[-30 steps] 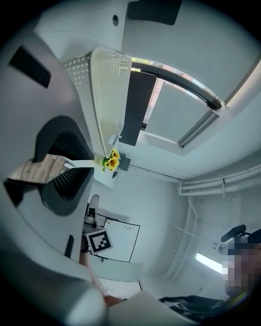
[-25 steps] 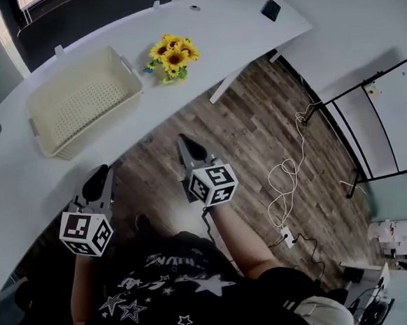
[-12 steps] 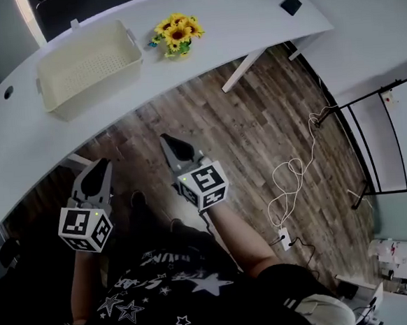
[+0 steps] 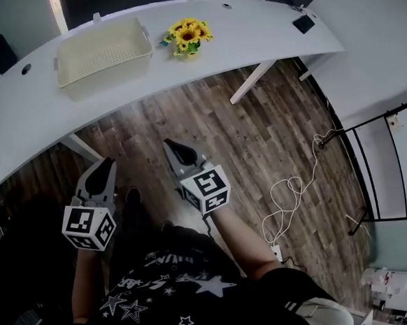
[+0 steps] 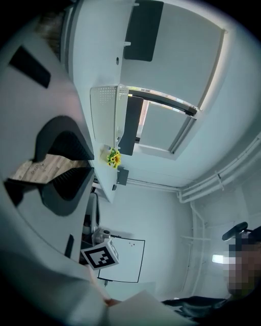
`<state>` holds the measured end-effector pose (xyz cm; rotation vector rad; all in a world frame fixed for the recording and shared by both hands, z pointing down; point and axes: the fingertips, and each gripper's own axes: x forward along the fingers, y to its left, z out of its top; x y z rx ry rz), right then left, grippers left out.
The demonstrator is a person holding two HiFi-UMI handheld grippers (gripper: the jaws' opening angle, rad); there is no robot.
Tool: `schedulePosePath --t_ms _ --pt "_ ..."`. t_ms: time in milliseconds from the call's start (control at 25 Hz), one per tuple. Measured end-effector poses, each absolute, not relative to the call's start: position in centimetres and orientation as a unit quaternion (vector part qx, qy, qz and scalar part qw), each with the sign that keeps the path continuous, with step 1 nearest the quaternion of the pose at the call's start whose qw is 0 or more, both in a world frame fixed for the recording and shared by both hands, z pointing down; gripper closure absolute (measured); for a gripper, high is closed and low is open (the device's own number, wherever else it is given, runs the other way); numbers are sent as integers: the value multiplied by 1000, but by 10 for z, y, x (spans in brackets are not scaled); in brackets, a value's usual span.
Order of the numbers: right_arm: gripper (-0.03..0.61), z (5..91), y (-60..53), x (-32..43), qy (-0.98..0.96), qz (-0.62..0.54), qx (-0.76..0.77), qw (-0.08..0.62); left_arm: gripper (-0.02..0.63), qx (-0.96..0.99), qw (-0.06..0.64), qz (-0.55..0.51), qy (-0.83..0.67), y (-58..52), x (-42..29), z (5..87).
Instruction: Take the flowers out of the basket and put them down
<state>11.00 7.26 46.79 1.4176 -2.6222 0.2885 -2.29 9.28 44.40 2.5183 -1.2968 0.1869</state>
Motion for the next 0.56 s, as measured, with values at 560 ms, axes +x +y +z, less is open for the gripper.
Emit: schedulePosePath --t_ms 560 --pt "575 467 120 135 -874 95 470 78 582 864 152 51 -477 145 -12 444"
